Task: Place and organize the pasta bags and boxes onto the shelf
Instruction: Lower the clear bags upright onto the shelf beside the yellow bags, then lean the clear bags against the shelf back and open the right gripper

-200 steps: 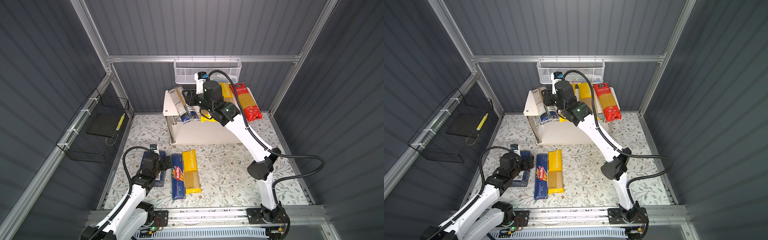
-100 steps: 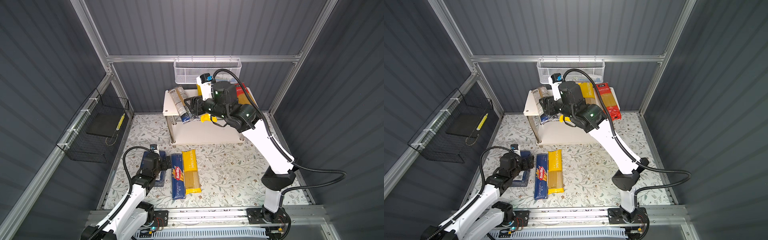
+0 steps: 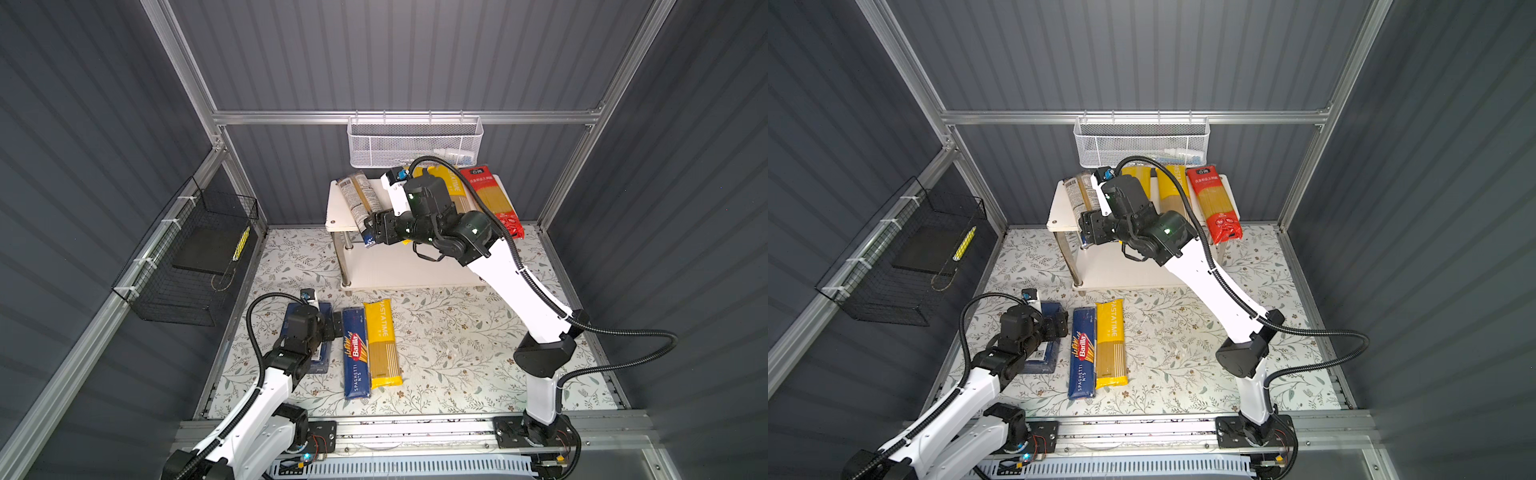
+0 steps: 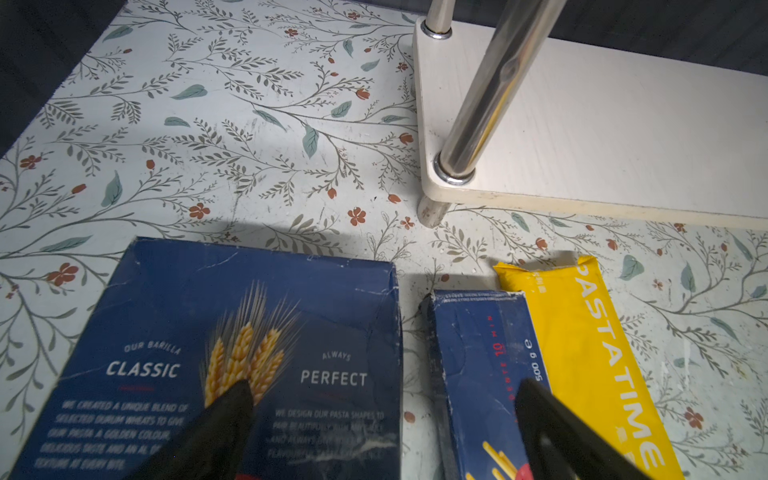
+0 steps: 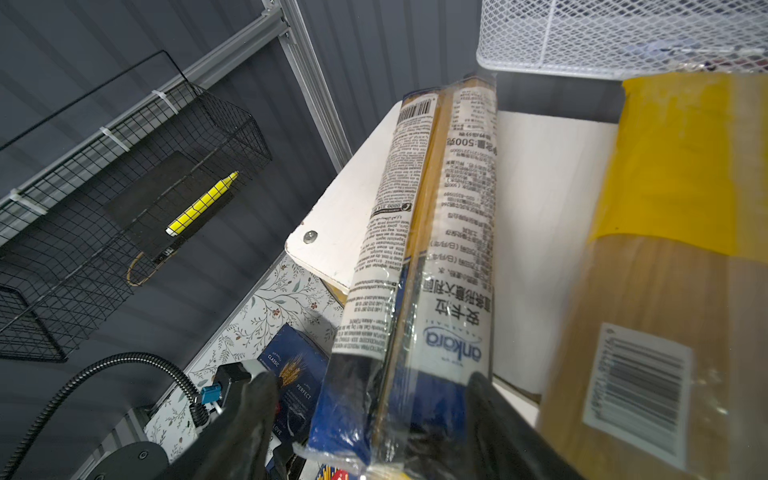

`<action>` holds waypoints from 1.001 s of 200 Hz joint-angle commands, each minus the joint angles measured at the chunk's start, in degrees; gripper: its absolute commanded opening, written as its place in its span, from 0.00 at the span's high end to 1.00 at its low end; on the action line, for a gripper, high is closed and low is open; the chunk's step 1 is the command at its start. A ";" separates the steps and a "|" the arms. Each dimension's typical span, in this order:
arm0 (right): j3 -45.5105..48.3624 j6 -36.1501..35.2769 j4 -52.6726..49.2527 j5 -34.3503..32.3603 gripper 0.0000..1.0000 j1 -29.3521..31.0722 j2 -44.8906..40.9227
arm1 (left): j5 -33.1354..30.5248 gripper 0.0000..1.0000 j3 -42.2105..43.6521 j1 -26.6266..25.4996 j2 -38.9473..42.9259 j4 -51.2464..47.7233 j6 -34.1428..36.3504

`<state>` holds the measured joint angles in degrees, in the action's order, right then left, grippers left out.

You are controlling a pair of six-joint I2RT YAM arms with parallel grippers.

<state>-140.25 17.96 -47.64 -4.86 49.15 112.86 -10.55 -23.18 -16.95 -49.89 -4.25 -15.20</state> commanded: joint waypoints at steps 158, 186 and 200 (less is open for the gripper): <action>-4.14 0.71 -4.59 -0.38 0.25 2.70 3.43 | -0.65 0.01 -0.57 -0.22 0.74 -0.12 0.34; -4.16 0.94 -4.48 0.55 0.25 3.23 3.47 | -0.65 0.01 -0.55 -0.27 0.82 -0.14 0.35; -4.16 1.19 -4.35 1.41 0.25 3.50 3.60 | -0.70 0.01 -0.52 -0.25 0.82 -0.14 0.35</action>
<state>-143.17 18.02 -50.96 -6.15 51.66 116.22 -10.55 -23.18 -16.95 -49.82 -4.25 -15.20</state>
